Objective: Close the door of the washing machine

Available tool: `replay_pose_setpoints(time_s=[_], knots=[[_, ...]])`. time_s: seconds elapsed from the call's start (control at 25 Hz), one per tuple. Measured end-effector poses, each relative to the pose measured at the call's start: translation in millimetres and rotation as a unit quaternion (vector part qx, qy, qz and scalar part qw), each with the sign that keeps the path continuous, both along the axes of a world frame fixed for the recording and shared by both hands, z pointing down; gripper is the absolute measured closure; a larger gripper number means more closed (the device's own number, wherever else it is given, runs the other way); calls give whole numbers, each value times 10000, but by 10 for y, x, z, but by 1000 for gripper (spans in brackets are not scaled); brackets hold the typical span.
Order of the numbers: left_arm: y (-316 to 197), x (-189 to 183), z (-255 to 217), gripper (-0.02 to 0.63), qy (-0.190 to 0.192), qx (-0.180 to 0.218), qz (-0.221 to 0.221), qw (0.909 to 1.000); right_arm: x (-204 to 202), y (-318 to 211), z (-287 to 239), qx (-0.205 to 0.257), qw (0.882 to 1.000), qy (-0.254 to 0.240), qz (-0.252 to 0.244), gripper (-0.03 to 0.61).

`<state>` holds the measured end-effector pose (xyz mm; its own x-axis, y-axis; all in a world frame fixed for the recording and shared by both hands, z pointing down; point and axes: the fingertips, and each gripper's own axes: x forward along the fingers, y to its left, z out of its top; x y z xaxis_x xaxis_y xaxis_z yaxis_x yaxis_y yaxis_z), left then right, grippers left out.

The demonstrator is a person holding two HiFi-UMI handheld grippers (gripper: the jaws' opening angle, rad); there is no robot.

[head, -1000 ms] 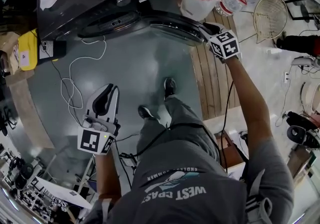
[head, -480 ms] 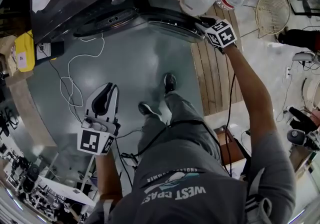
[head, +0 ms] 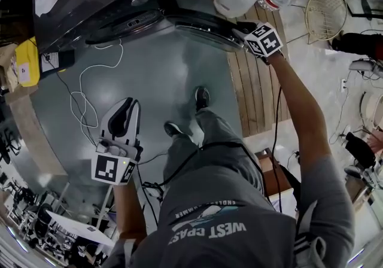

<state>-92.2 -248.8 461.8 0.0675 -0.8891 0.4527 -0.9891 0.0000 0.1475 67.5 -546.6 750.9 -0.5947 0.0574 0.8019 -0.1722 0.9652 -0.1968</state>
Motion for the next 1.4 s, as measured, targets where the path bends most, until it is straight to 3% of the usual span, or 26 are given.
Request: replay_pose_setpoints(time_s=[0.6, 0.96, 1.4], knots=[[418, -330, 10, 555, 78, 234, -233, 9994, -42, 792, 40, -316, 9984, 332, -344, 456], [698, -732, -66, 555, 114, 372, -97, 9992, -190, 1471, 73, -454, 9970, 592, -228, 443], [1096, -1228, 8, 555, 270, 415, -354, 9981, -611, 2247, 131, -708, 9948, 736, -39, 410]])
